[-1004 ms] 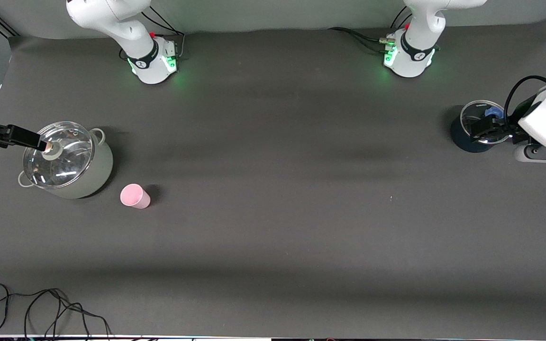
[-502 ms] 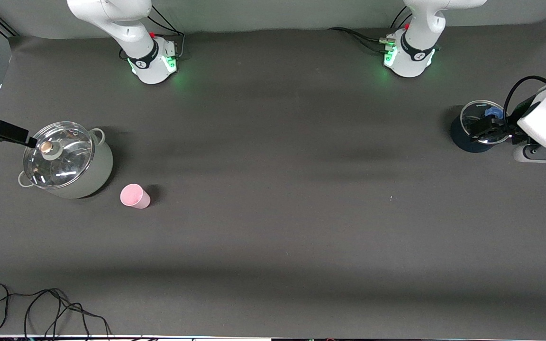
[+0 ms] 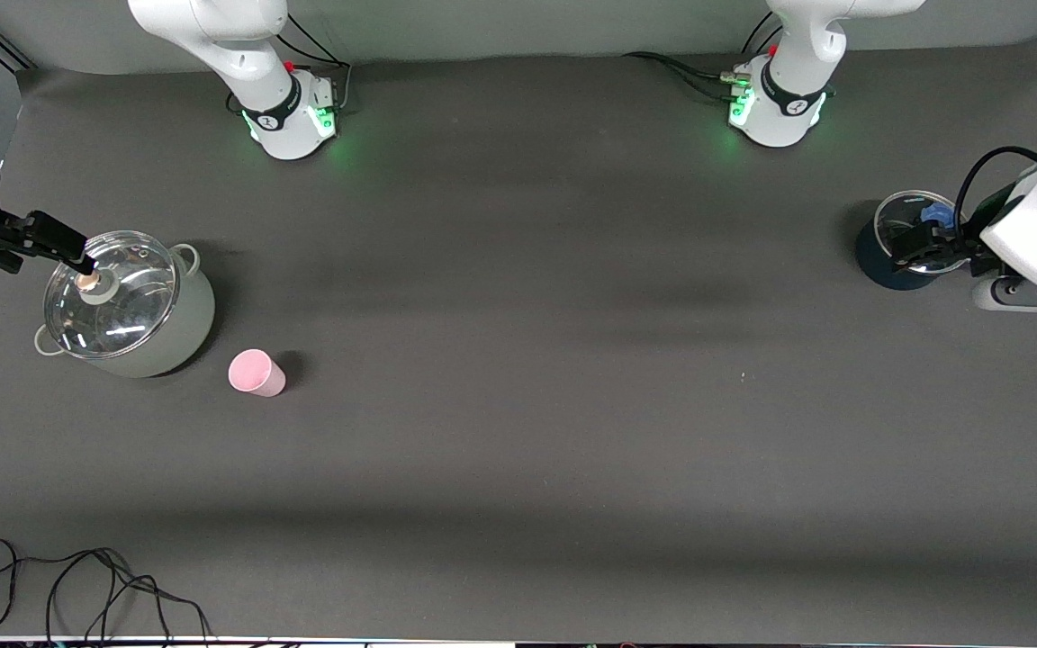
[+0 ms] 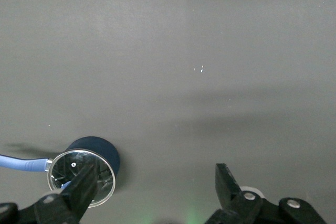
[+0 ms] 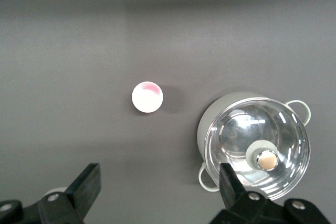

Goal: Transfer pink cup from left to right arm

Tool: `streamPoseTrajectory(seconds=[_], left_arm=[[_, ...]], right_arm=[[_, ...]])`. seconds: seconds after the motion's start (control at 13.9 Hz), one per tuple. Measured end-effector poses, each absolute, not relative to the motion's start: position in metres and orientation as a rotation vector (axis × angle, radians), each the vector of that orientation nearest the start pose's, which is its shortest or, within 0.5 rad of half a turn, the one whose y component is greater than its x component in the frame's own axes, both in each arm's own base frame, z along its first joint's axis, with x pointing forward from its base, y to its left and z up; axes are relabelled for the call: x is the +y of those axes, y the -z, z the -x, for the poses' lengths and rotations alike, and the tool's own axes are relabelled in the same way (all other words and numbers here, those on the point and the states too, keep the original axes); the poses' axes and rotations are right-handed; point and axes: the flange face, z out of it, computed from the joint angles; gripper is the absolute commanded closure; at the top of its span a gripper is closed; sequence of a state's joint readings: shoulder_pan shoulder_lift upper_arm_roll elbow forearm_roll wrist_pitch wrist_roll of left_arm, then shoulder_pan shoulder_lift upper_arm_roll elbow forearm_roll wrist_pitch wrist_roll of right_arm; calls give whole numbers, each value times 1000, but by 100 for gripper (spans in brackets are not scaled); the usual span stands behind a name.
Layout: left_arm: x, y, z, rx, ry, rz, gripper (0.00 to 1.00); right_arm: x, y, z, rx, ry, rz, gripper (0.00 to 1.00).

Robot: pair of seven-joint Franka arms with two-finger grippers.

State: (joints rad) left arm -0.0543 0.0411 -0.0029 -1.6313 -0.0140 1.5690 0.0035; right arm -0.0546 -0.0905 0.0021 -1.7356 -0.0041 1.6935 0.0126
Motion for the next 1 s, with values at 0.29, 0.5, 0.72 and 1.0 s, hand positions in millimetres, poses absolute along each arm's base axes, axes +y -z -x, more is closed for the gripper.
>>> streamPoseTrajectory(seconds=[0.29, 0.5, 0.72, 1.0], left_arm=[[-36, -574, -565, 102, -155, 3148, 0], [-38, -575, -566, 106, -153, 3147, 0], [-38, -577, -566, 107, -146, 3148, 0], [-39, -579, -566, 109, -138, 3148, 0]], right_arm=[[-3, -592, -545, 27, 66, 3147, 0], [-3, -589, -548, 26, 66, 3147, 0], [-4, -590, -548, 27, 67, 3147, 0], [-4, -590, -548, 28, 67, 3147, 0]])
